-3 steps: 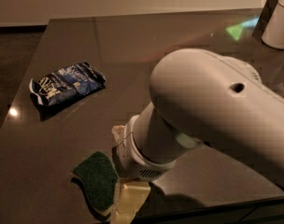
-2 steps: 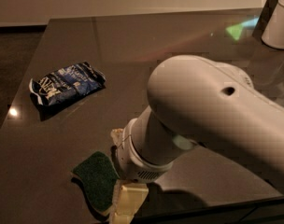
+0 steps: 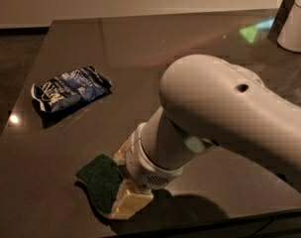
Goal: Move sponge near blue chip bag
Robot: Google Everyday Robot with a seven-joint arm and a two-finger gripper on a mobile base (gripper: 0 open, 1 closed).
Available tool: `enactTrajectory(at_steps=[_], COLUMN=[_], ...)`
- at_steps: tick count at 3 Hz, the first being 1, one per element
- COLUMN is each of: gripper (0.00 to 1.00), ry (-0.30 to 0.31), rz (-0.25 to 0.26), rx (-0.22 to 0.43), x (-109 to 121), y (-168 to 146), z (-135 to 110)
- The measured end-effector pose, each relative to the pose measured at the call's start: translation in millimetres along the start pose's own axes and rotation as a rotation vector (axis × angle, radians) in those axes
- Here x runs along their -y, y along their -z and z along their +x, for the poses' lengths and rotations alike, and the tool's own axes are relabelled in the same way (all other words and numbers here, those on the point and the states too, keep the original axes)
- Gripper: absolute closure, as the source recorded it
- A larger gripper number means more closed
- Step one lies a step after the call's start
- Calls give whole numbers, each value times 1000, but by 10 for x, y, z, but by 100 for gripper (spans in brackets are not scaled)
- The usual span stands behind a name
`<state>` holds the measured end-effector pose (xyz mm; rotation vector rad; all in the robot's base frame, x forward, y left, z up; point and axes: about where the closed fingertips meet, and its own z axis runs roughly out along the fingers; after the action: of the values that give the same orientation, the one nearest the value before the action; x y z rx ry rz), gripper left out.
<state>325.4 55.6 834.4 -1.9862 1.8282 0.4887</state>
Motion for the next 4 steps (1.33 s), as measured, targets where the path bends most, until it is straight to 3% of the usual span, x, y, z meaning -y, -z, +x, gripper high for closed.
enactTrajectory(at_steps=[2, 3, 4], gripper=[82, 100, 100], ry=[-12, -35, -35], rz=[-25, 4, 4], rx=[52, 86, 86], x=[178, 683, 682], y=[223, 217, 217], z=[-199, -512, -513])
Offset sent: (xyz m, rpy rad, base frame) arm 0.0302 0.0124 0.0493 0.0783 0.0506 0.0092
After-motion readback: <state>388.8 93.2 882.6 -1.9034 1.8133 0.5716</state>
